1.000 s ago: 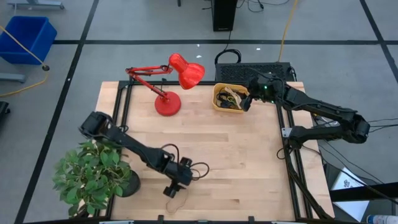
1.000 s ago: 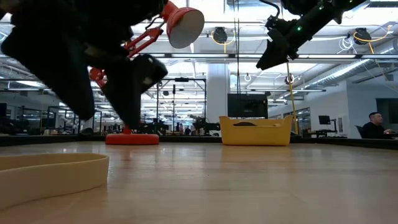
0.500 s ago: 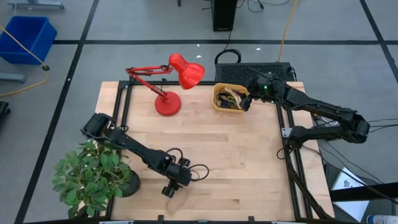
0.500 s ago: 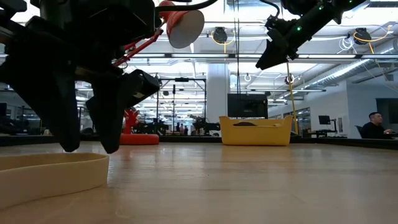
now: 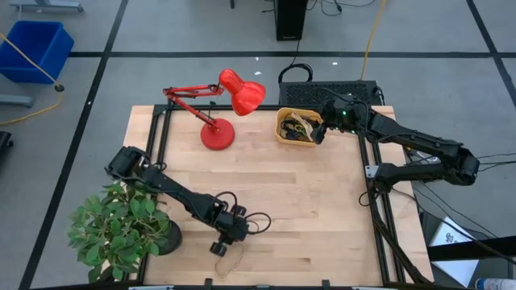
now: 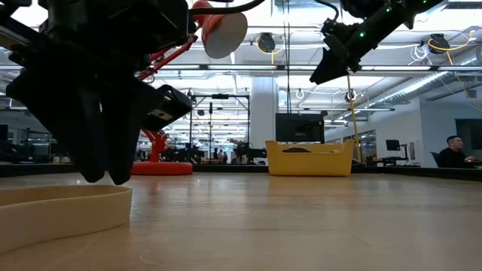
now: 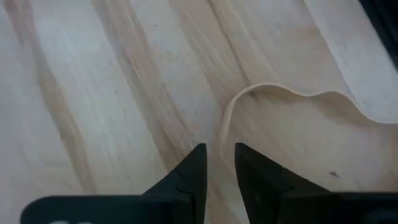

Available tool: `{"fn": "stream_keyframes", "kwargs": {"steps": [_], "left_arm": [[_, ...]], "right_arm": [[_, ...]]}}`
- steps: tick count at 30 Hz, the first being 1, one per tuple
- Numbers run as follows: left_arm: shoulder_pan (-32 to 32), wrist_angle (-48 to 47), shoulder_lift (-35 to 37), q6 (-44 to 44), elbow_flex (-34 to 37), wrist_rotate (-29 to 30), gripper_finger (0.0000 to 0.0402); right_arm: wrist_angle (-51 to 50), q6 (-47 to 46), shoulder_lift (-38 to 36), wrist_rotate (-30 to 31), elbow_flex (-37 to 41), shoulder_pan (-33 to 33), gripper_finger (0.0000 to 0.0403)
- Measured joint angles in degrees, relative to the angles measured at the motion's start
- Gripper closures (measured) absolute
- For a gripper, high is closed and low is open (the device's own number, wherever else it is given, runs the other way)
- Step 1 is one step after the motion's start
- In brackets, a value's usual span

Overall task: Pick and place rubber bands into bin
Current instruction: Put the white rubber band into the yellow container

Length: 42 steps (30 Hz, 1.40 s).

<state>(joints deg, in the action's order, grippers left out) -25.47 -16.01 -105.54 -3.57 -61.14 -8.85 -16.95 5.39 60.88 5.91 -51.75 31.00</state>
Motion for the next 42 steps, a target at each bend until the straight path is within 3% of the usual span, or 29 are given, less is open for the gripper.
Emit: {"fn": "stream_keyframes", "kwargs": {"steps": [22,29,34,42], "left_arm": [[-0.07,5.29,-4.28,0.60,-0.15,-2.15,0.0318],[1.05,5.49,-4.33,-0.18,-0.09,-2.18,0.0391],[2.09,5.04,-3.82,-1.35,0.01,-2.19,0.0394],[7.24,-1.00,2.24,-3.26,0.17,-1.25,0.0396]], "right_arm": [[6.12,1.19,-0.38,-0.02,7.14,0.00,0.0196],[7.56,1.35,-0.74,-0.33,7.17,0.00,0.0197],[8.63,1.30,-0.74,-5.39,7.17,0.01,0.0197],[12.49,1.10,-0.87,-20.65,7.17,-0.02,0.0197]]}}
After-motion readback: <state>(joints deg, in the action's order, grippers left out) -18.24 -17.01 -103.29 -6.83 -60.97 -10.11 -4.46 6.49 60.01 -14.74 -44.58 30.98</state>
